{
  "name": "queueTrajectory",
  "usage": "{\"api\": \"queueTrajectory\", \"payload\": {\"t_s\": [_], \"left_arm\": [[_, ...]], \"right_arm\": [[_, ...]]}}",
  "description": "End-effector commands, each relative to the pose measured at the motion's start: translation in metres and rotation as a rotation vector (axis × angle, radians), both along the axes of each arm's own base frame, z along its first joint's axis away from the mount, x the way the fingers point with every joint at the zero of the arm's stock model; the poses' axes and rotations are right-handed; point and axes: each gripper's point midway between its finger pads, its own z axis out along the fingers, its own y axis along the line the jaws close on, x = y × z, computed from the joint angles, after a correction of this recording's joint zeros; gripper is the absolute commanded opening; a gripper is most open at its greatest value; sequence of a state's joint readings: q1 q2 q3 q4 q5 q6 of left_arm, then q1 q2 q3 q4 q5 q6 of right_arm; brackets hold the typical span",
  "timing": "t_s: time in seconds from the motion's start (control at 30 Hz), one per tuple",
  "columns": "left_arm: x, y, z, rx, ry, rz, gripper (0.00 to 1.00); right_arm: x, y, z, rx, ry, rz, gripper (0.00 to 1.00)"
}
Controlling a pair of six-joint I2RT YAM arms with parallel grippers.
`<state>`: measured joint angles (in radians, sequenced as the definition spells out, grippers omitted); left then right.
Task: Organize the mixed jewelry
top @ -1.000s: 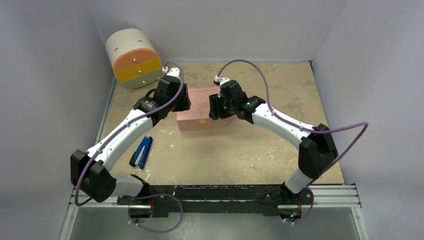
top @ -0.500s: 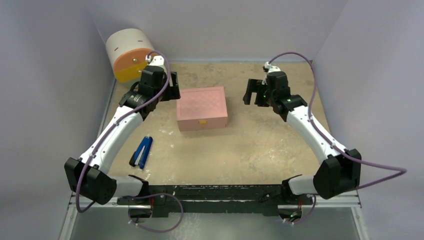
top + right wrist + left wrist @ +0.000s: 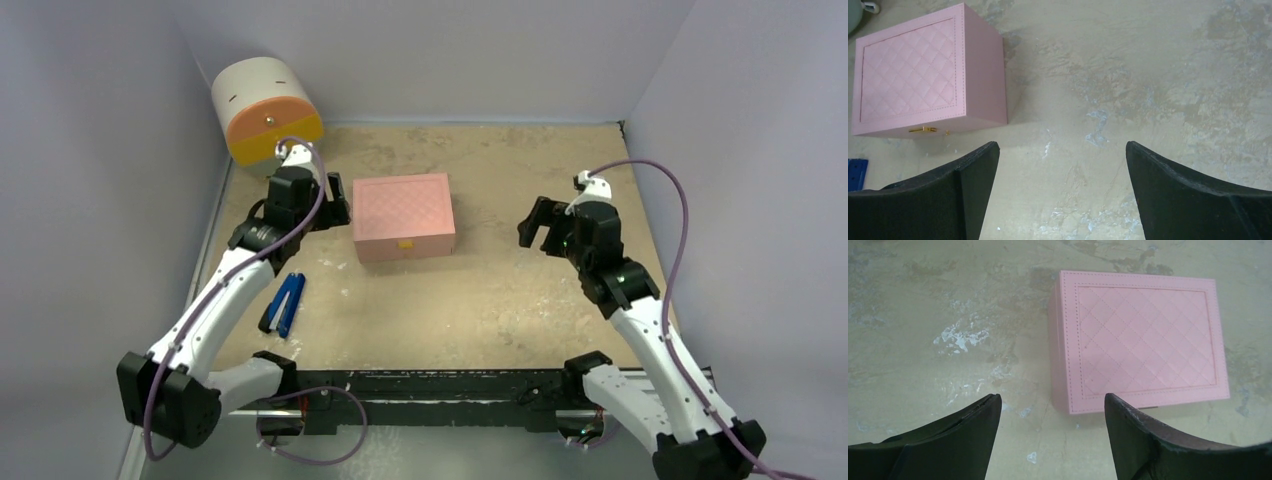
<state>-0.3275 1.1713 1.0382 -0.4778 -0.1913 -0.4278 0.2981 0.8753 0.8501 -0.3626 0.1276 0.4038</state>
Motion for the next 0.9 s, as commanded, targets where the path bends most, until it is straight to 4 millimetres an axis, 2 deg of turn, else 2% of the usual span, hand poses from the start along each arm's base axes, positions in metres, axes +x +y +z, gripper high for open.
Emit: {"api": "queueTrajectory", "payload": {"t_s": [0.0, 0.23, 0.47, 0.73, 0.8, 0.87], "left_arm": [[-0.013, -0.007, 0.037, -0.121, -0.157, -0.024, 0.75], [-0.050, -0.003, 0.063, -0.233, -0.277, -0.034, 0.75], [-0.088, 0.000, 0.091, -0.399, -0.401, -0.031, 0.76], [-0.117, 0.008, 0.092, -0.431, -0.420, -0.028, 0.77], [-0.121, 0.010, 0.094, -0.427, -0.427, -0.026, 0.77], [-0.123, 0.012, 0.095, -0.421, -0.431, -0.024, 0.77]], "right_arm": [[-0.013, -0.011, -0.002, 0.042, -0.028, -0.077, 0.99], [-0.035, -0.007, -0.009, 0.122, -0.018, -0.072, 0.99], [-0.050, 0.003, -0.007, 0.189, -0.044, -0.013, 0.99], [-0.071, 0.011, 0.002, 0.244, -0.087, 0.060, 0.99], [-0.070, 0.007, 0.011, 0.233, -0.131, 0.048, 0.99], [-0.071, 0.000, 0.011, 0.232, -0.123, 0.008, 0.99]]}}
